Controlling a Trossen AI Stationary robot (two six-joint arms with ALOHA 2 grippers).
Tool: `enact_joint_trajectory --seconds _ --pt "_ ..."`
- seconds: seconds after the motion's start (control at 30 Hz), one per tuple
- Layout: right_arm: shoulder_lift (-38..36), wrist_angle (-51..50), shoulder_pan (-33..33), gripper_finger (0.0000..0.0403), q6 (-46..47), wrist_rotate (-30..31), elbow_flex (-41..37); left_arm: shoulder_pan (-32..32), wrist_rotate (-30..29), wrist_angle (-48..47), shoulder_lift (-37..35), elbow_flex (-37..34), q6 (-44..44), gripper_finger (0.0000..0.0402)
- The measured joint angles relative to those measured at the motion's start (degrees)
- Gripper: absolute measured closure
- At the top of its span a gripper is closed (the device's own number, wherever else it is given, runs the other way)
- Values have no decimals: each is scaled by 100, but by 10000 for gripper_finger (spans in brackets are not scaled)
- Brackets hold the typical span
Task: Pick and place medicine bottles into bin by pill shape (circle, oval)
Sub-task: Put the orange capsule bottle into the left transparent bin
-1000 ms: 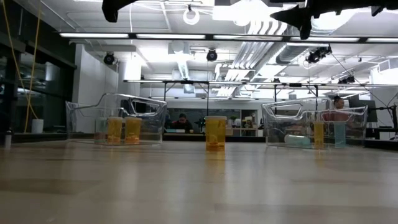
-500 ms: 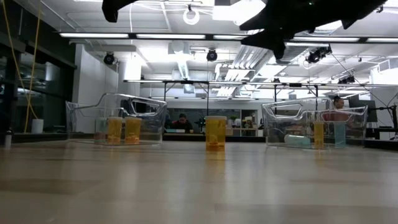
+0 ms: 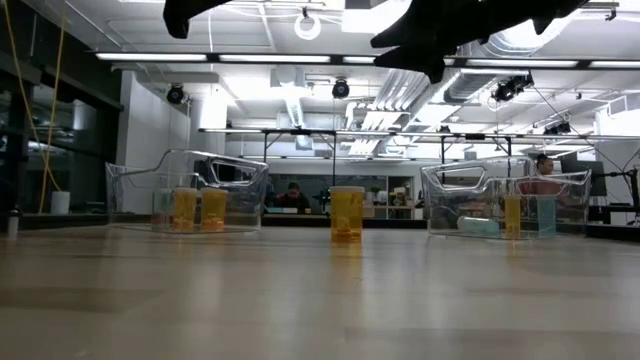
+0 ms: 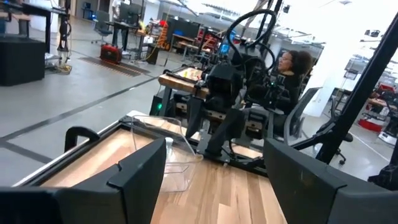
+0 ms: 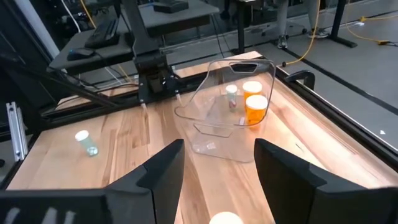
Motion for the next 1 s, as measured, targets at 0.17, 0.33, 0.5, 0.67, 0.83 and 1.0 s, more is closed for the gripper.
enact_joint_trajectory --seconds 0.17,0.33,0.5,0.67,0.83,1.0 --pt "-42 28 0 214 1 0 0 -4 -104 26 207 2 -717 145" --pt "-186 113 0 214 13 42 4 -6 -94 38 839 109 -780 145" --pt "-467 176 0 214 8 246 4 -58 63 -72 1985 672 -485 145" --pt "-805 177 0 214 -15 531 4 -202 -53 -660 3258 1391 629 145" --pt "-1018 175 0 214 -17 697 4 -229 -169 -818 4392 1863 1000 145" --pt "-1013 175 0 214 -17 776 4 -224 -453 -809 5310 2151 1130 145"
